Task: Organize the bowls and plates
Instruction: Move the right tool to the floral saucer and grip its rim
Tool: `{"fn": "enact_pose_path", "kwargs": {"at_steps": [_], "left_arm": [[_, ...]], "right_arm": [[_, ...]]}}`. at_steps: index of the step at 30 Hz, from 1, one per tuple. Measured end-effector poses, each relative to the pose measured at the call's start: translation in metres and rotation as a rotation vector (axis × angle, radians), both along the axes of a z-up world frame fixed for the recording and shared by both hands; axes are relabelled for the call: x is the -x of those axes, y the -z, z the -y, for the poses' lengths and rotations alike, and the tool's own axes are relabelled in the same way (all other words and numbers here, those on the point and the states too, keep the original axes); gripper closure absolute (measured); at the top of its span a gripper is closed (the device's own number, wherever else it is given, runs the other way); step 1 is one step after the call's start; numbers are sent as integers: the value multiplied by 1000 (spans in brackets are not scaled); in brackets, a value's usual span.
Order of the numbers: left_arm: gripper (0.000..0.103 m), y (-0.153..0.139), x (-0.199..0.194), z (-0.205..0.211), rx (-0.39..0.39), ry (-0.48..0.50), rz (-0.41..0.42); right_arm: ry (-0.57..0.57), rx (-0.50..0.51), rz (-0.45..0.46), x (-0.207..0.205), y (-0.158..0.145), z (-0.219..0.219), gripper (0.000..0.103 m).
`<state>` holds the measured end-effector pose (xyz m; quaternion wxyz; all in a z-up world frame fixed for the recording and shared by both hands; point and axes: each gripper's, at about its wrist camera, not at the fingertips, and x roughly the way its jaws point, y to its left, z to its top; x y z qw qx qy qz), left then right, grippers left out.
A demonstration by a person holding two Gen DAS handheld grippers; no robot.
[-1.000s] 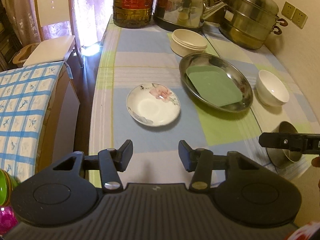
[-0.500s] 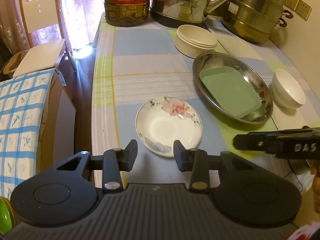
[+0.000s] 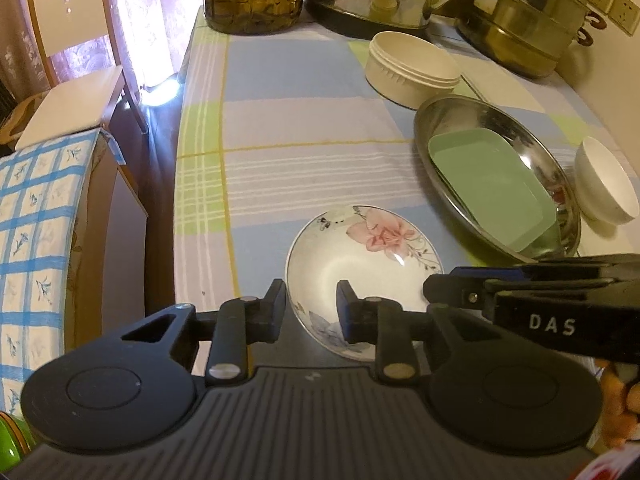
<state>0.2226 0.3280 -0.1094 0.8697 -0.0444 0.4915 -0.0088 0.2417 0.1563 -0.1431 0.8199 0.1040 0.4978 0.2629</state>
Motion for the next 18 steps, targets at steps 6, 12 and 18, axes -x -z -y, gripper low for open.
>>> {"fn": "enact_pose_path", "kwargs": {"at_steps": [6,12,18], "left_arm": [[89,5,-4,-4,2,-12,-14],[95,2,0,-11,19,-35,-15],[103,-15,9,-12,69,-22,17]], "right_arm": [[-8,-6,-5,-3,5,-4,91],[-16,-17,-9,-4,2,-2,94],[-35,-73,17,-1,-16,0,95]]}}
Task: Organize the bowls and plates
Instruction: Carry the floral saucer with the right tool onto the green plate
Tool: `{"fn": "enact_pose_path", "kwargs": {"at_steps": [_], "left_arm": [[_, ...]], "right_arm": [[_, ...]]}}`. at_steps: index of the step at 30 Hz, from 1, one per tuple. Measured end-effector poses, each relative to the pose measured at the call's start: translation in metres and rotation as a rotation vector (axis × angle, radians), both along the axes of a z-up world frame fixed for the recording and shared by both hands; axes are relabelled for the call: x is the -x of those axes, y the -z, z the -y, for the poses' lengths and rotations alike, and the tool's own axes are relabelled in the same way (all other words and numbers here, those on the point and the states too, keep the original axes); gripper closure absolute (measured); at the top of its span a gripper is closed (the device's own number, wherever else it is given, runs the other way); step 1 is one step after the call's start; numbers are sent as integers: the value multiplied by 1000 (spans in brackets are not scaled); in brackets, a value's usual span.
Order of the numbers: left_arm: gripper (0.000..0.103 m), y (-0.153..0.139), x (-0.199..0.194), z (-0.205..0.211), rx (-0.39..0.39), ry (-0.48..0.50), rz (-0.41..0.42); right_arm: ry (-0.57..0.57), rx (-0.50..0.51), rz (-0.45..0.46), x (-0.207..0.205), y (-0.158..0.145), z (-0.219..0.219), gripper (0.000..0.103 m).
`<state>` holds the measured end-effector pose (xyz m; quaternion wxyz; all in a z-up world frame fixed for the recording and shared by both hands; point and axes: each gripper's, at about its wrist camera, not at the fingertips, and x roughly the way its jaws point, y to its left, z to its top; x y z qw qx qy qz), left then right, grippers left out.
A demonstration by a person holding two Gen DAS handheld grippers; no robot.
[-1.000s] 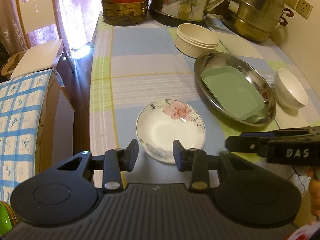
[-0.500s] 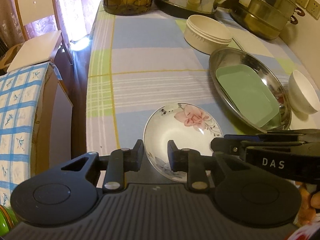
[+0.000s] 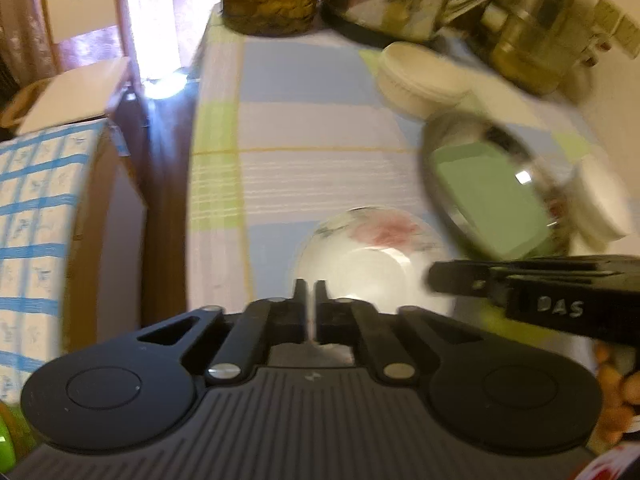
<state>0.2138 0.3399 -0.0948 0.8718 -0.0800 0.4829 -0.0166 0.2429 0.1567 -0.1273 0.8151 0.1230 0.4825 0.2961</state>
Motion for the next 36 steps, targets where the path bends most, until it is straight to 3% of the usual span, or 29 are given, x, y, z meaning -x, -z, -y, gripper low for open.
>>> {"fn": "enact_pose_path", "kwargs": {"at_steps": [2,4,7,10,12,13,16,20,22,24,26,36], "left_arm": [[103,-6,-1,7,4,24,13],[102,-5,-3,16,-44,41,22],[100,-1,-5,14,-54,11,4],[92,-5,-1,9,-73,-6,8],[80,-2,-1,6,-80,-14,-4],[79,0,-2,4,-68,-19,-16],[79,7,-3,2,-29,-28,-31],[80,17,-6,8,-52,-28,-49],[83,20,-7,9,-59,-26,-47],[94,21,-8,10,-48,-17,-42],[95,20,-9,10,-48,-16,-41],[96,-13,-9,16,-20,-4,21]], "right_arm": [[-21,9,22,3,-7,-3,96],[-29,58,33,5,-6,-8,96],[-16,76,3,4,5,-6,96],[-8,61,-3,3,8,-2,96],[-2,57,-12,1,10,-1,96],[3,56,-18,0,12,0,96],[14,61,-42,-4,16,1,96],[20,48,-59,-8,19,3,96],[17,48,-56,-9,19,3,96],[17,46,-52,-8,18,3,96],[10,51,-46,-6,18,3,96],[42,0,18,-1,-8,23,96]]}}
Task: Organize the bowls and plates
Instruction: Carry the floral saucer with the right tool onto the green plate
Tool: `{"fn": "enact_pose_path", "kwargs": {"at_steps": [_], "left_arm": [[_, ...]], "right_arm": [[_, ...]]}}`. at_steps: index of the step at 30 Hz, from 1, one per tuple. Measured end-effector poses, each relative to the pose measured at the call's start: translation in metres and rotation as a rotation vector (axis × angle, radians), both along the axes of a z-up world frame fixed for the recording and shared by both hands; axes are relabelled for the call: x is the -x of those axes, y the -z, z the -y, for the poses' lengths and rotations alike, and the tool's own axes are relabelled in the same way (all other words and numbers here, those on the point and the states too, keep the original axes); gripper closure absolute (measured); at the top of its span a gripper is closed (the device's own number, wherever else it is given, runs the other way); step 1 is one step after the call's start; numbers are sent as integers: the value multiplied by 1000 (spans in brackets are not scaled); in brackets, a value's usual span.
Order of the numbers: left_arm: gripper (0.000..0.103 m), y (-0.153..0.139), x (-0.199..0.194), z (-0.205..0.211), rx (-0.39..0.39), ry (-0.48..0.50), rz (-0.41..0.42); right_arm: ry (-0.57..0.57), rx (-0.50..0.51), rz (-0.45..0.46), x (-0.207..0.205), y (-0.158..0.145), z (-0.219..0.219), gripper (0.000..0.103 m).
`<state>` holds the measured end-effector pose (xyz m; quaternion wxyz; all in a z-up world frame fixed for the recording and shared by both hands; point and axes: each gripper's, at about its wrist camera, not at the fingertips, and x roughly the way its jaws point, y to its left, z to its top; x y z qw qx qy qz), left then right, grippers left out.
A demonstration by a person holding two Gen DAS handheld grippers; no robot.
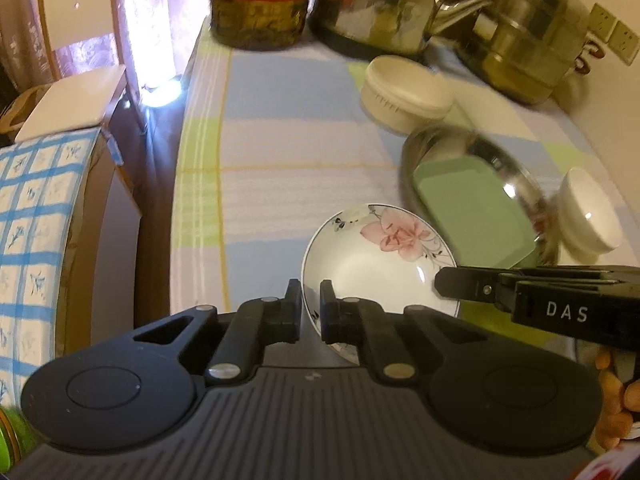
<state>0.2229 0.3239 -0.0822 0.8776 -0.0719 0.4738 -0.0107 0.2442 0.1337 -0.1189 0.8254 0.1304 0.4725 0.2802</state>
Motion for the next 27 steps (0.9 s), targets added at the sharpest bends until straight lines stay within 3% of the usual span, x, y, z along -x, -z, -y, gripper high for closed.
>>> {"fn": "enact_pose_path", "kwargs": {"at_steps": [8,17,27], "left_arm": [[96,-16,-31,35,19,99,68],[96,-2,-70,88,45,216,51],[96,13,-94,113,43,262,26]], "right_arm": [[103,8,11,-8,-12,35,96],[256,43,-4,-25,-10,89,96],[313,76,-24,-41,0,112,96]]}}
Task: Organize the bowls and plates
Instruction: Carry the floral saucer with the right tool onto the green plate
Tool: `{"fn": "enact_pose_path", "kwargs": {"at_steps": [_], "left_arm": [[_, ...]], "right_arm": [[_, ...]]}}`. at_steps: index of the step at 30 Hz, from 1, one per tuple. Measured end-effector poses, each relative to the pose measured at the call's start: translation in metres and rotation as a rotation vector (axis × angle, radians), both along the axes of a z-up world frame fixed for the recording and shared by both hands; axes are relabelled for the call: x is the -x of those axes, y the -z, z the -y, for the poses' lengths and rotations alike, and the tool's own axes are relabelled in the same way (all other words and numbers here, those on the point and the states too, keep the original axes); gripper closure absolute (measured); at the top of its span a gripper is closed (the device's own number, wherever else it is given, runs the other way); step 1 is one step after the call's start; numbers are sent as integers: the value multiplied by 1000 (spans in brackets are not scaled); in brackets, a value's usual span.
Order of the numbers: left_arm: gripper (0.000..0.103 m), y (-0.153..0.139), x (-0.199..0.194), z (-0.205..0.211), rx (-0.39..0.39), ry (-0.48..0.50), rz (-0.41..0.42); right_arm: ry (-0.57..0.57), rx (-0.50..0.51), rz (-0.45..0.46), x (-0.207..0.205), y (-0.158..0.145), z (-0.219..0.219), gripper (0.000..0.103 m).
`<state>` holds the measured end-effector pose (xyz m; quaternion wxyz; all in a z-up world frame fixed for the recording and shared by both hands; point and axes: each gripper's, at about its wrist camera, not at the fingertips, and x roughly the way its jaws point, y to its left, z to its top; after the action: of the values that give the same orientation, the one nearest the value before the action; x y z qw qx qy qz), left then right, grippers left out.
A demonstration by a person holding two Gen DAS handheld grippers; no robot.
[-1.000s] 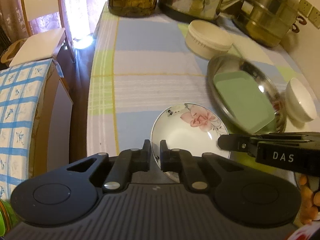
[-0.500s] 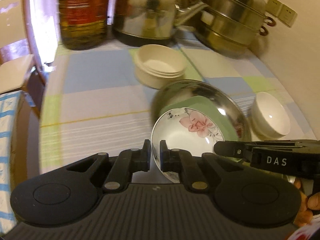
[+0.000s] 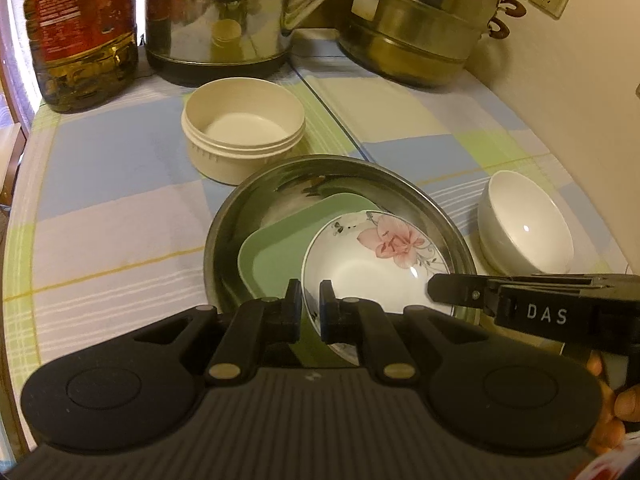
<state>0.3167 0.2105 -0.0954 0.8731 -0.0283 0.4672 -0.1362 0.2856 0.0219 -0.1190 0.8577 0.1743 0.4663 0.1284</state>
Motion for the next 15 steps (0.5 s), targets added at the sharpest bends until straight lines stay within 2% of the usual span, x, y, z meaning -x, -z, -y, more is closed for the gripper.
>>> {"fn": "enact_pose_path", "kwargs": {"at_steps": [15], "left_arm": [[96,11,-15,3,-4,9,-30]], "right_arm": [[14,6,-41,-17,13,4,96]]}}
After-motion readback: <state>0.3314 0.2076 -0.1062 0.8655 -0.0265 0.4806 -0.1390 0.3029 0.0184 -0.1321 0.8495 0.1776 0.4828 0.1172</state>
